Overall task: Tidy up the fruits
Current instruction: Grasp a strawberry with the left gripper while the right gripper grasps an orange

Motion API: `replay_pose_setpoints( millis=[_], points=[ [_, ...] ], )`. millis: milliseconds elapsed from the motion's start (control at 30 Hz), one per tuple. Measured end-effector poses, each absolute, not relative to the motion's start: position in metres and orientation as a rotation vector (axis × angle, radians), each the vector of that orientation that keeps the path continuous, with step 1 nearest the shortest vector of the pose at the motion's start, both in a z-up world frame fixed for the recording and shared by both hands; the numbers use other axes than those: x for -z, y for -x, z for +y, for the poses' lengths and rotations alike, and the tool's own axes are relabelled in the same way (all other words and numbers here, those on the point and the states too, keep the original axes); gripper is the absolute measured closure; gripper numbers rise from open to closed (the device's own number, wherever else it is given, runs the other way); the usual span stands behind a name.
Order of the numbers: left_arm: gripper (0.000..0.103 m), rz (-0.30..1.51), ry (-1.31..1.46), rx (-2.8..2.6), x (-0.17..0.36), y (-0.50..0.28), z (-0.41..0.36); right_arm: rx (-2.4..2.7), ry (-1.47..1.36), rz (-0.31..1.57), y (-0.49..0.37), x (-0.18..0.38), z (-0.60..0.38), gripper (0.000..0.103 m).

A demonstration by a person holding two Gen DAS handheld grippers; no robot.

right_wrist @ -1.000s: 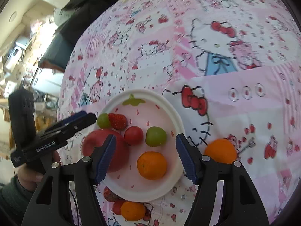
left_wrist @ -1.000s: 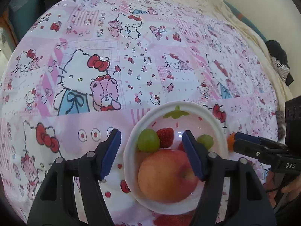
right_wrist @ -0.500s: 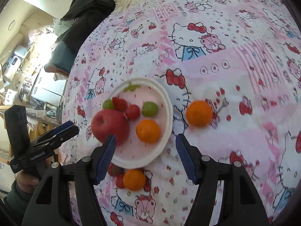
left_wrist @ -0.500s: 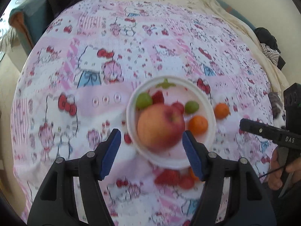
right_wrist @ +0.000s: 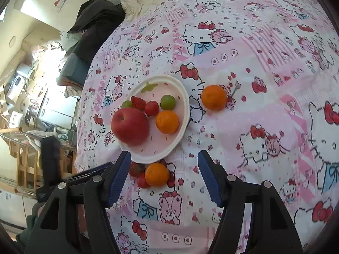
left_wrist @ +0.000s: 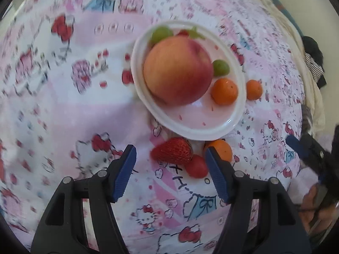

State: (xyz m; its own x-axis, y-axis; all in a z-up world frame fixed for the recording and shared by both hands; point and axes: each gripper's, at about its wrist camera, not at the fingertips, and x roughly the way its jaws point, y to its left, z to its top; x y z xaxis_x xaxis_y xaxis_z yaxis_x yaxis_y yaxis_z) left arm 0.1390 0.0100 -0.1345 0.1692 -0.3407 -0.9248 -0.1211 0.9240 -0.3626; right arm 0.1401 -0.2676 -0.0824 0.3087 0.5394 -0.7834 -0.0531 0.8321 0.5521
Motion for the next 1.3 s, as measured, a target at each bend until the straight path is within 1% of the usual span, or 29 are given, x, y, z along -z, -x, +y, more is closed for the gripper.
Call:
replay_pose_setpoints(
  millis=[33, 67, 200, 267, 300, 333, 800, 867, 1000, 1100, 1300],
  points=[
    [0.043, 1.412, 0.389, 0.157, 0.137, -0.140, 0.008, -0.407, -0.469, 1.203, -0.138, 0.083, -0.268, 0.035],
    [0.044, 1.418, 0.378, 0.152, 0.140, -0.140, 0.005, -0.401, -0.463, 1.205, -0.136, 0.083, -0.270, 0.035],
    [0.044, 1.416, 0.360, 0.156, 0.144, -0.144, -0.003, -0.392, -0.455, 1.210, -0.133, 0.086, -0.274, 0.035],
    [0.048, 1.426, 0.368, 0.157, 0.149, -0.146, -0.005, -0.391, -0.458, 1.212, -0.133, 0.086, -0.275, 0.035],
    [0.053, 1.439, 0.377, 0.160, 0.153, -0.147, -0.006, -0.389, -0.460, 1.214, -0.133, 0.087, -0.276, 0.035],
    [0.055, 1.452, 0.377, 0.155, 0.157, -0.148, -0.007, -0.387, -0.461, 1.215, -0.133, 0.088, -0.276, 0.035],
    [0.053, 1.469, 0.362, 0.137, 0.164, -0.149, -0.011, -0.403, -0.427, 1.235, -0.136, 0.093, -0.264, 0.035],
    [0.059, 1.468, 0.345, 0.129, 0.163, -0.149, -0.011, -0.404, -0.421, 1.237, -0.136, 0.093, -0.263, 0.035],
    [0.061, 1.462, 0.337, 0.146, 0.159, -0.146, -0.009, -0.402, -0.414, 1.240, -0.136, 0.094, -0.262, 0.035],
    [0.061, 1.450, 0.328, 0.142, 0.151, -0.140, -0.005, -0.402, -0.415, 1.241, -0.137, 0.095, -0.262, 0.035],
    [0.061, 1.379, 0.308, 0.105, 0.115, -0.131, 0.014, -0.423, -0.401, 1.257, -0.137, 0.098, -0.254, 0.035]
  ],
)
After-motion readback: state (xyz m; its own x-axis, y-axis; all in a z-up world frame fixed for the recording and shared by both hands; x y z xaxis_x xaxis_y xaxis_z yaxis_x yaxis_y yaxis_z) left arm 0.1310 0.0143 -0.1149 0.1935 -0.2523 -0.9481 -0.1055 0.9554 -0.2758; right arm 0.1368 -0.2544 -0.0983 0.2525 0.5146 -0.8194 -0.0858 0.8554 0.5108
